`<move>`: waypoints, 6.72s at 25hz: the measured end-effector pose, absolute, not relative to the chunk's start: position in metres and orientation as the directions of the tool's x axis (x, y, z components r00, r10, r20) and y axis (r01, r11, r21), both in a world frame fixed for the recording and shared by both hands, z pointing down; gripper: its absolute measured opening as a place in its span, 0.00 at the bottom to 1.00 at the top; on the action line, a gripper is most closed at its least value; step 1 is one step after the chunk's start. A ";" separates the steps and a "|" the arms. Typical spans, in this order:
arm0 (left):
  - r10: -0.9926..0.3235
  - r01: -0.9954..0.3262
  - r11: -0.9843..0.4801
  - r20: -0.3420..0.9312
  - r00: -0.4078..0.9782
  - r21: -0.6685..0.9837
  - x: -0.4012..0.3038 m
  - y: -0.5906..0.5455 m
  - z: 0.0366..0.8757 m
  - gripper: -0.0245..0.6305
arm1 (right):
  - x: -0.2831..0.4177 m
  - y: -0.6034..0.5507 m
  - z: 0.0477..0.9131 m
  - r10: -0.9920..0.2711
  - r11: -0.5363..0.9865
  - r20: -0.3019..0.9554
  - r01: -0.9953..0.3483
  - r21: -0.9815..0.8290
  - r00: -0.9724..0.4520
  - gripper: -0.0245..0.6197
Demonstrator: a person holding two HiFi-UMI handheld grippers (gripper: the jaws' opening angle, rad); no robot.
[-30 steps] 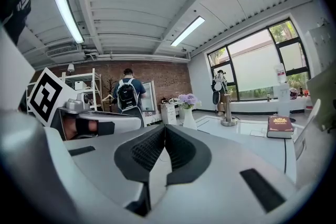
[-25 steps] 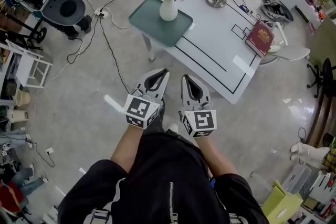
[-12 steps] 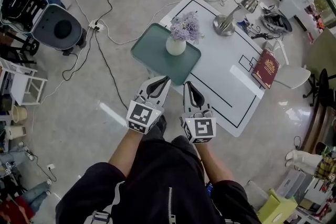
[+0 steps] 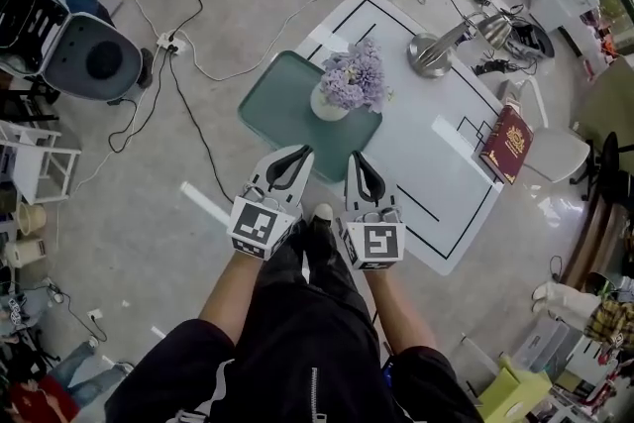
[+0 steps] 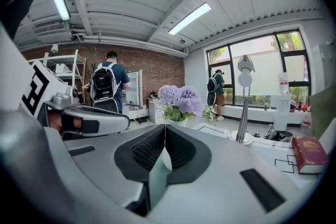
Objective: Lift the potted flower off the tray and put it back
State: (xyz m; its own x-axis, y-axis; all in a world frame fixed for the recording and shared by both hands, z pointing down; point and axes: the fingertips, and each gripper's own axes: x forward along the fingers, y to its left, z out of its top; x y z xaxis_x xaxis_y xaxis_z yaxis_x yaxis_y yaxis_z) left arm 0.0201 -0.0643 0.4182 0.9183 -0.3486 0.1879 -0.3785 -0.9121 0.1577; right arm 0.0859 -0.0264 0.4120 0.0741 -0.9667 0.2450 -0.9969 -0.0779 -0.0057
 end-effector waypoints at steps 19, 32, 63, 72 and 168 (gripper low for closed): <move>-0.432 -0.461 -0.876 0.188 0.882 0.146 0.018 -0.109 0.470 0.07 | 0.122 -0.129 0.489 -0.979 -0.126 0.160 -0.992 0.017 0.128 0.45; -0.480 -0.525 -0.834 0.248 0.842 0.168 -0.019 -0.114 0.503 0.07 | 0.142 -0.189 0.493 -0.977 -0.182 0.102 -0.983 0.037 0.185 0.48; -0.486 -0.534 -0.826 0.252 0.837 0.181 -0.021 -0.119 0.491 0.07 | 0.155 -0.189 0.486 -0.964 -0.187 0.180 -0.980 0.074 0.197 0.44; -0.446 -0.482 -0.858 0.210 0.870 0.177 0.012 -0.121 0.458 0.07 | 0.164 -0.162 0.451 -0.962 -0.184 0.186 -0.978 0.103 0.201 0.44; -0.366 -0.400 -0.909 0.234 0.901 0.120 0.058 -0.090 0.412 0.04 | 0.157 -0.056 0.395 -0.955 -0.172 0.235 -0.983 0.068 0.183 0.44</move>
State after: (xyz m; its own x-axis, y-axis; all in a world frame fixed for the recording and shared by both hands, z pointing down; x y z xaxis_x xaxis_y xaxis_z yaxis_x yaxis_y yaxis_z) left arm 0.0578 -0.0898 0.4120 0.9007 -0.3657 0.2344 -0.4002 -0.9085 0.1202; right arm 0.1567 -0.0556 0.3947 0.1829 -0.9545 0.2354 -0.9828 -0.1715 0.0681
